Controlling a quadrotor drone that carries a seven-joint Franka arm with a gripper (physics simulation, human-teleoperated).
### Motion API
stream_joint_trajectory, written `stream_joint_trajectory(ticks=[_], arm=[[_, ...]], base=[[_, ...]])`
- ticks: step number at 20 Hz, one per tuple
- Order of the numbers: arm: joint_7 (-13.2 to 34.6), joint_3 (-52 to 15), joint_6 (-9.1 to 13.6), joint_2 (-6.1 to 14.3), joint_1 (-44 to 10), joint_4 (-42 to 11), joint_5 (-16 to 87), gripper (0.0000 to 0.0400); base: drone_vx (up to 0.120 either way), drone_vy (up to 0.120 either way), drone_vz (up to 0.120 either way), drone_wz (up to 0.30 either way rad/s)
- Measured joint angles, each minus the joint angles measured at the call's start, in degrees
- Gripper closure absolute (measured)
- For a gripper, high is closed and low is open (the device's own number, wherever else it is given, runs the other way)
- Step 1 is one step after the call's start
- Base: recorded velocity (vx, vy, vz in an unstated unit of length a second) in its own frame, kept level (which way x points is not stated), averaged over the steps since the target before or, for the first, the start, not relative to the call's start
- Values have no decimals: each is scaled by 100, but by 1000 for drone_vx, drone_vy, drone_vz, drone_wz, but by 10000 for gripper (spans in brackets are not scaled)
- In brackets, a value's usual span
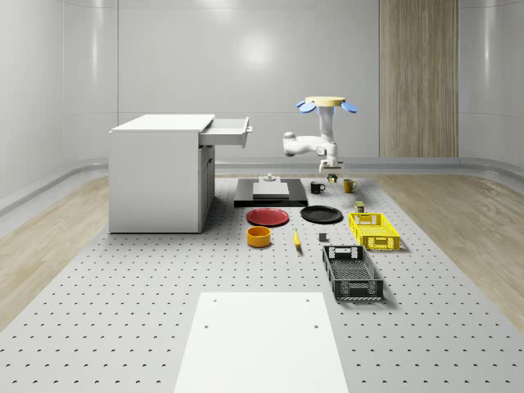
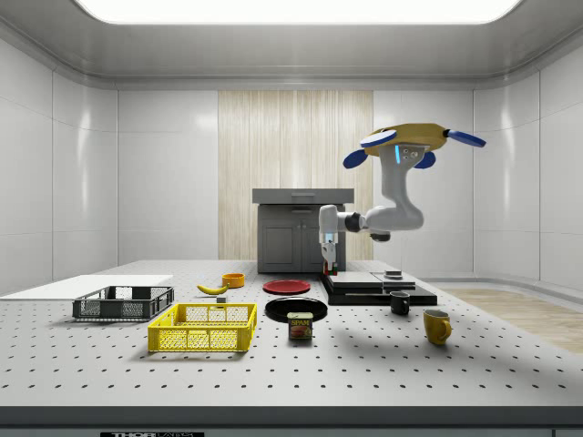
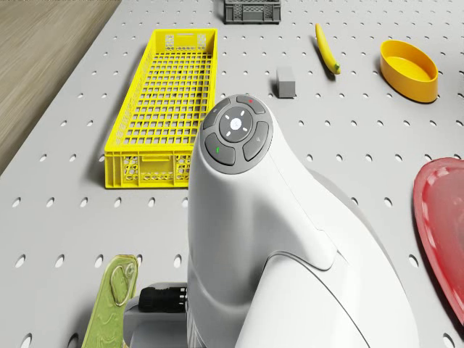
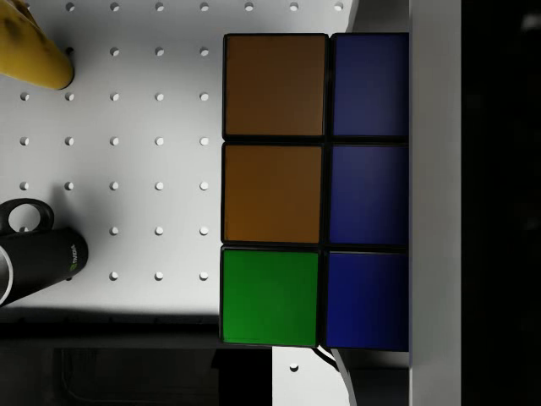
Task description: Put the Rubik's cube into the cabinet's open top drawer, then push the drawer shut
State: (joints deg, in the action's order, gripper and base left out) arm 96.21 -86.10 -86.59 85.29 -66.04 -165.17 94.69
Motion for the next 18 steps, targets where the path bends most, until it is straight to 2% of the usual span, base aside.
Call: stream_joint_trajectory(ticks=[14,18], arm=[[13,-31,-206,221,-15,3,-88,78],[16,-39,-256,274,-19,4,-108,78]], base=[[0,-120,120,0],[-100,-120,120,0]])
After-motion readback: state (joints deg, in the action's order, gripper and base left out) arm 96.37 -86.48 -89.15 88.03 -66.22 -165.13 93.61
